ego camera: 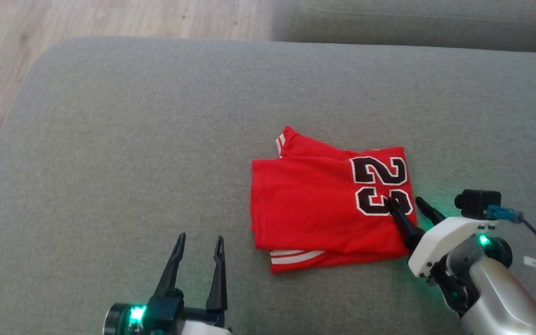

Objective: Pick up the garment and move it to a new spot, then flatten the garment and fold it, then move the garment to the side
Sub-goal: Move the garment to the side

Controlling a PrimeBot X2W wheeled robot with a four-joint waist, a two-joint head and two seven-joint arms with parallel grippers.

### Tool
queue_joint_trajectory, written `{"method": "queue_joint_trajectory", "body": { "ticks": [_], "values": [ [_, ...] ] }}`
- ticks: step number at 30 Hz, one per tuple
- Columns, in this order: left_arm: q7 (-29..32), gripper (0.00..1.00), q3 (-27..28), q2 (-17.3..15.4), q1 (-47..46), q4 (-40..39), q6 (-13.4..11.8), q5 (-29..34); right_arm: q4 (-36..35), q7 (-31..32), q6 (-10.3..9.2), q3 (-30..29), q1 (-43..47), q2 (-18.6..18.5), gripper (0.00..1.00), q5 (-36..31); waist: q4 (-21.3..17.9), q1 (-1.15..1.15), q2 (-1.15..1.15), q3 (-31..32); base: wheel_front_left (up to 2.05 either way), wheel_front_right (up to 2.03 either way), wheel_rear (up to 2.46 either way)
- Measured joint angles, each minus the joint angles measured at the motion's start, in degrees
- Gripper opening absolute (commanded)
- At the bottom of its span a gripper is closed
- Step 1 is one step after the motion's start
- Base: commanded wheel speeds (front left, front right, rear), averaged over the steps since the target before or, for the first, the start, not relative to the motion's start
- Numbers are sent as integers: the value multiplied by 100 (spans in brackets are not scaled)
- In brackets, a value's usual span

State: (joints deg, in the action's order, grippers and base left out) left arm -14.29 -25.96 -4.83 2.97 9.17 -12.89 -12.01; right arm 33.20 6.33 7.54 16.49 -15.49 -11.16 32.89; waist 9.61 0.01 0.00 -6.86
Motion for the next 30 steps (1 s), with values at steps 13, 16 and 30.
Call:
{"method": "queue_joint_trajectory", "body": {
  "ticks": [13,16,30],
  "values": [
    [0,100,48,54,-51,21,41,97,-8,-85,0,-23,-129,-67,0,420,-48,-1,0,-37,0,0,0],
    [0,100,80,62,-43,12,88,99,-297,-78,0,-116,-86,-274,0,502,-203,-1,0,-55,0,0,0],
    [0,100,207,74,-508,-141,236,305,-1630,733,0,-1235,-238,-2046,0,377,-1080,-1,0,-798,0,0,0]
  ]
}}
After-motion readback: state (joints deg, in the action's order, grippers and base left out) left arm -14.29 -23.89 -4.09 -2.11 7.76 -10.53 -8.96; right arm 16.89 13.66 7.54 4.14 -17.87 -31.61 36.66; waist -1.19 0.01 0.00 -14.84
